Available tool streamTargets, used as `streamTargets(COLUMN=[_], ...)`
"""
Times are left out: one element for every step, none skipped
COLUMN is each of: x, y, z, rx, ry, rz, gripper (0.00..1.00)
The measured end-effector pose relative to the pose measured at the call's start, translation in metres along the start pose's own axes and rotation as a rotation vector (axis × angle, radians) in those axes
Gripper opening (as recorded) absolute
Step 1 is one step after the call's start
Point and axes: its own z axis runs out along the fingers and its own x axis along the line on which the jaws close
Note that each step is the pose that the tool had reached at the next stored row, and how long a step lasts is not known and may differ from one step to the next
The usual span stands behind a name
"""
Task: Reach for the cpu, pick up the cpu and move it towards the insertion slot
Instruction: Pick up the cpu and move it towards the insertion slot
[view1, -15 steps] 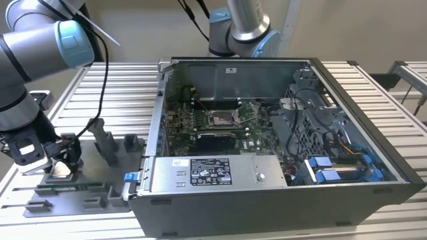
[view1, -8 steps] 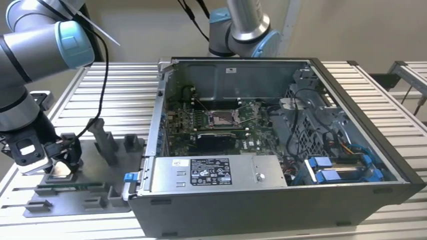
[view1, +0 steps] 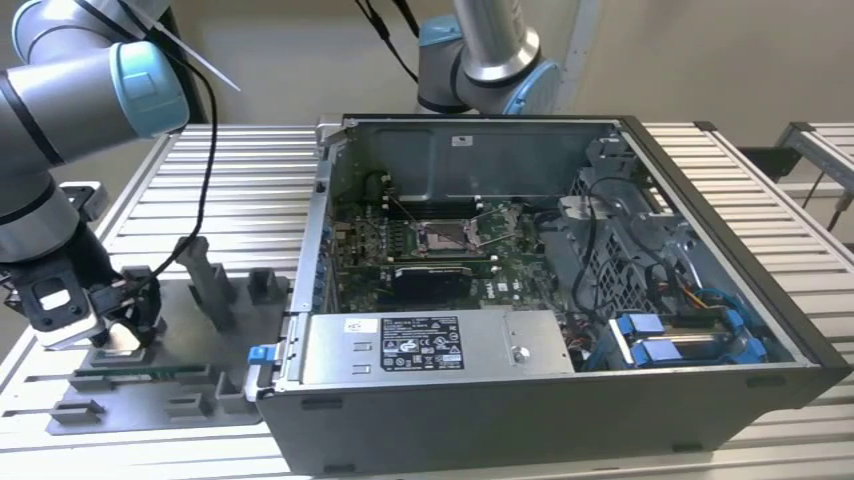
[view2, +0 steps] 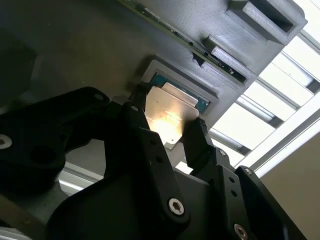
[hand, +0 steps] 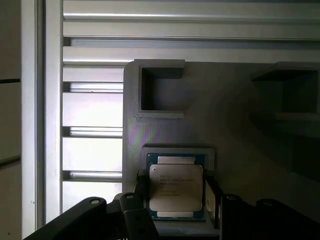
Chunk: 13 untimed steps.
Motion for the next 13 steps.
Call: streamTargets(x=[0.0000, 0.0000, 0.0000, 0.0000, -0.0001, -0.0001, -0.0001, -0.0001, -0.0002, -0.0002, -0.0002, -0.0002, -0.0002], y=[0.0000, 0.0000, 0.0000, 0.0000, 0.0000, 0.0000, 0.0000, 0.0000, 0.0000, 0.0000, 0.0000, 0.0000, 0.0000], z=[0.0000, 0.0001, 0.0001, 0.0001, 0.0001, 0.0001, 0.0001, 0.0001, 0.0001, 0.0001, 0.0001, 0.0001, 0.0001], rx=[0.0000, 0.0000, 0.0000, 0.0000, 0.0000, 0.0000, -0.0001, -0.0001, -0.0002, -0.0001, -0.0001, -0.0001, -0.0001], ry=[-0.0001, -0.0001, -0.0001, -0.0001, -0.0001, -0.0001, -0.0001, -0.0002, -0.0002, -0.0002, -0.0002, -0.0001, -0.0001], rz=[0.000, 0.000, 0.000, 0.000, 0.000, 0.000, 0.000, 0.000, 0.000, 0.000, 0.000, 0.000, 0.000], gripper=[0.00, 0.00, 0.00, 0.00, 0.00, 0.00, 0.00, 0.00, 0.00, 0.00, 0.00, 0.00, 0.00])
